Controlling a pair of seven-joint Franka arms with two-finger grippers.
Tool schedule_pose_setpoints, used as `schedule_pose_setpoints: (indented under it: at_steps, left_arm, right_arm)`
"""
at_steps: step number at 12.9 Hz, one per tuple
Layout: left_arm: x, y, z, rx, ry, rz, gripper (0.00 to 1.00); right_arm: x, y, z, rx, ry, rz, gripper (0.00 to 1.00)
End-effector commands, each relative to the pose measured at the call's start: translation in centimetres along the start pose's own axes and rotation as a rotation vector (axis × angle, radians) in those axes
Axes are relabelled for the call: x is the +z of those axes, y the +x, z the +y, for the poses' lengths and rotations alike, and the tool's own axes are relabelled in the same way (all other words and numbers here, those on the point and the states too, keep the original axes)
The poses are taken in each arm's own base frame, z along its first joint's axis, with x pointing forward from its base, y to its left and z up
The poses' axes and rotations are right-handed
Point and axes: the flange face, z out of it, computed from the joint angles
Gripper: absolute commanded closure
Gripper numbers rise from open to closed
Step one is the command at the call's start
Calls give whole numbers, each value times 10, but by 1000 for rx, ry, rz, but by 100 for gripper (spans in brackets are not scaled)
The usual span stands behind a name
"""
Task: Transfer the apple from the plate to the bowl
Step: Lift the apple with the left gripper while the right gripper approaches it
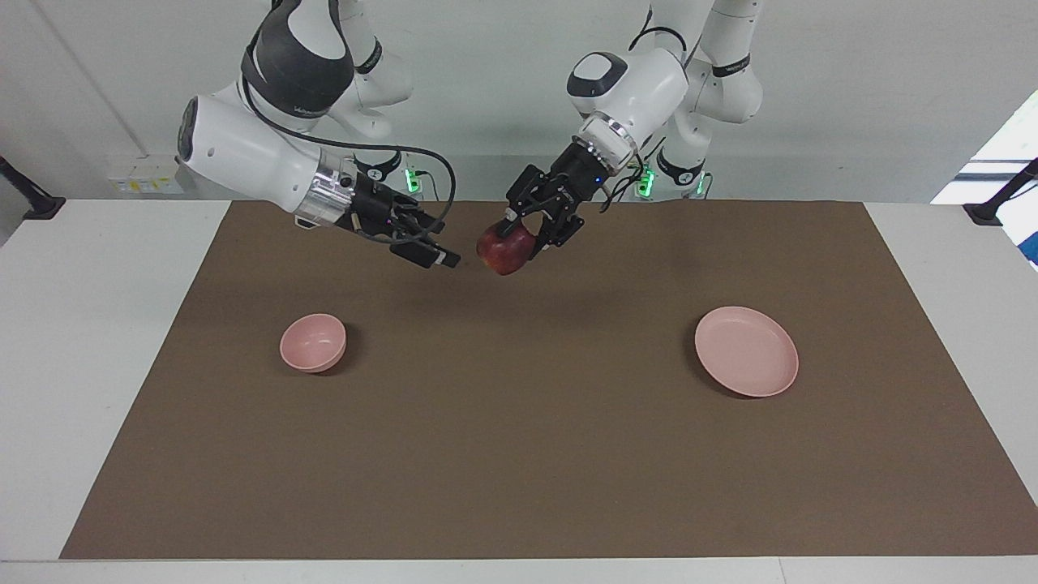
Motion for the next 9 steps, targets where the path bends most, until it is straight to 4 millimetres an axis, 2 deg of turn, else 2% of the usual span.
schedule_pose_setpoints:
  at_steps: [1,3,4,6,8,9]
  left_arm:
    - [-1,0,11,-17,-26,22,100]
    - [-1,-3,12,-16,-28,20,100]
    - [-1,-3,12,-16,-28,22,100]
    - [-2,-2,15,-15,-32,25,100]
    - [-1,-2,15,-14,-32,26,100]
    - [-1,-2,15,-16,-33,26,100]
  right_arm:
    - [5,-1,-5,14,47,-26,0]
    - [7,-4,-8,5,65,-25,0]
    - [16,-13,-12,-14,66,-22,0]
    - [19,-17,-18,-16,94,-21,0]
    - [33,-31,-23,-29,101,-24,0]
    - [34,-31,-24,-29,106,-19,0]
